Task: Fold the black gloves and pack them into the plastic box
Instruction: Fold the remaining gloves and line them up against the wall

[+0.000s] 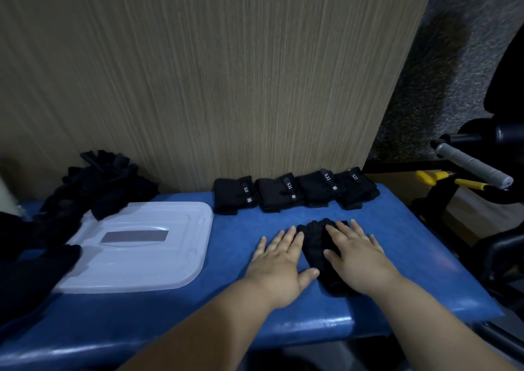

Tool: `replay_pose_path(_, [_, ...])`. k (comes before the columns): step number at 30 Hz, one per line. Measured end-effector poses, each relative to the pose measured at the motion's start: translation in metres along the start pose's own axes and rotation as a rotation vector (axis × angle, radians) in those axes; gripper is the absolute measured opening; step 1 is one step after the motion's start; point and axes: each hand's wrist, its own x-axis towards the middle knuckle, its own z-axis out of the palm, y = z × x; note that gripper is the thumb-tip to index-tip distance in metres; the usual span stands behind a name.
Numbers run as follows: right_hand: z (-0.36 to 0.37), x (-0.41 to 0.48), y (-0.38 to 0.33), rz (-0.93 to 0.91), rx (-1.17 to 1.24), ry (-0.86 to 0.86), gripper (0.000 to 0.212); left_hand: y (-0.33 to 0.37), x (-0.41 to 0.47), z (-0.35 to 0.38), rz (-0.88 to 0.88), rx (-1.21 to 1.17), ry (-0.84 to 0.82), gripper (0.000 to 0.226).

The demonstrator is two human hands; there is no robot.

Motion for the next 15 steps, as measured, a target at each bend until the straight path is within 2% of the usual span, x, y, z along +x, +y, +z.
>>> replay_pose_path(4, [-0.003,-0.002,-0.016,-0.156,0.131,0.264,0.047,-0.019,-0.027,-0.017,-0.021,-0.069,0.126,0.072])
replay_pose_path(6, [-0.001,-0.006,-0.032,-0.253,0.172,0.337,0.036,-0.037,-0.044,-0.024,-0.040,-0.067,0.238,0.065])
replay_pose_path(10, [0.011,-0.013,-0.071,-0.382,0.189,0.270,0.031,-0.083,-0.078,-0.032,-0.141,-0.050,0.435,0.047])
replay_pose_path(15, [0.030,-0.009,-0.122,-0.454,0.236,0.212,0.024,-0.144,-0.114,-0.043,-0.419,-0.175,0.554,0.039])
